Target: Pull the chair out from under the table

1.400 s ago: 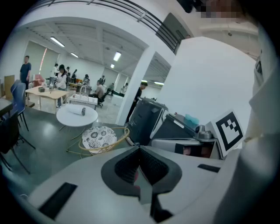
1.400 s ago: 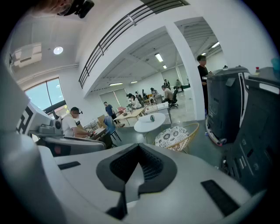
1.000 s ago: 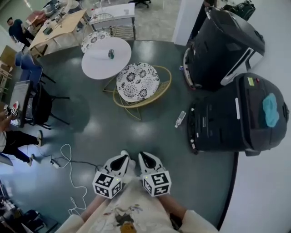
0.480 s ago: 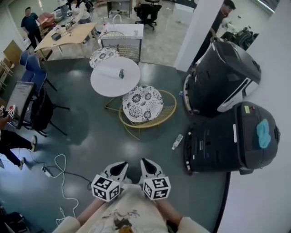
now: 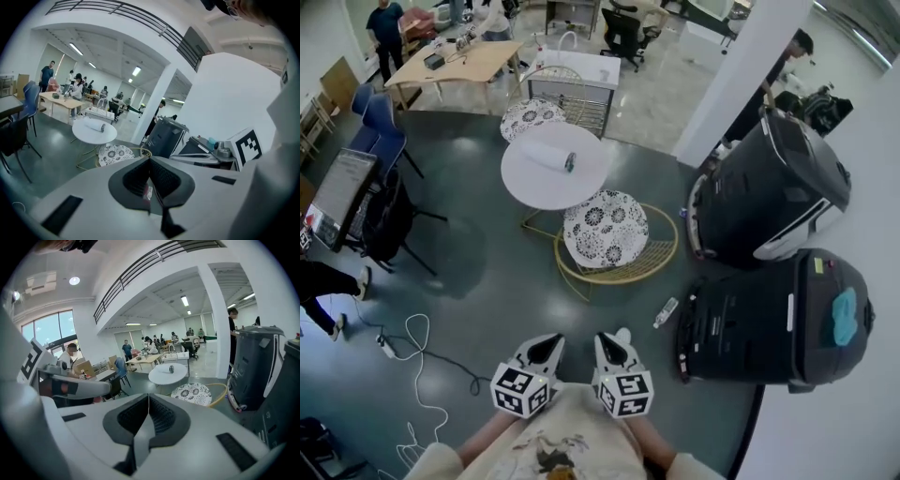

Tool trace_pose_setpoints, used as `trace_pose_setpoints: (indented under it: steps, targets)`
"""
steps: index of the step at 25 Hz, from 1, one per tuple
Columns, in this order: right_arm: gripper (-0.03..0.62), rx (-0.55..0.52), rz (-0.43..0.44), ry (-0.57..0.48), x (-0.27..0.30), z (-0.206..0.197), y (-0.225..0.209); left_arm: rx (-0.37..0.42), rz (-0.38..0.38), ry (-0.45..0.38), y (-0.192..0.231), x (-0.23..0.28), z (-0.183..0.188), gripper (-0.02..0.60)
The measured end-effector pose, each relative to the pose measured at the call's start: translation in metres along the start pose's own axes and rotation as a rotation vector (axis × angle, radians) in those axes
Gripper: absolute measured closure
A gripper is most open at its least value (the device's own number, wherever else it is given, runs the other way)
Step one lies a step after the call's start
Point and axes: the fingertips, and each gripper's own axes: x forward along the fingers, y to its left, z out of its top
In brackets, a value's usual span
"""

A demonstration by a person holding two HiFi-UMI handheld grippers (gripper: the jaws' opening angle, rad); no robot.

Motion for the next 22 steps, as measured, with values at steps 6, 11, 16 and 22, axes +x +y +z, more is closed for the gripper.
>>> trace_pose_setpoints:
  steps: [6, 11, 16, 22]
  targets:
    - [0.585, -0.04, 0.115, -0.011, 0.017, 0.039, -0.054, 0.025, 0.062, -0.014, -0.019, 0.07, 0.039, 0.58]
    - [0.585, -0.062, 0.064, -0.053, 0.019, 0.069, -0.165, 0.117, 0.048, -0.03, -0.072, 0.153, 0.074, 0.58]
    - [0.585, -0.176, 0.131, 0.003, 0.024, 0.077, -0.238, 0.059, 0.085, -0.043, -0.1, 0.222, 0.08, 0.58]
    - [0.583, -0.294, 0.244, 0.081, 0.044, 0.058, -0.263, 0.037, 0.209, -0.086, -0.1, 0.242, 0.101, 0.58]
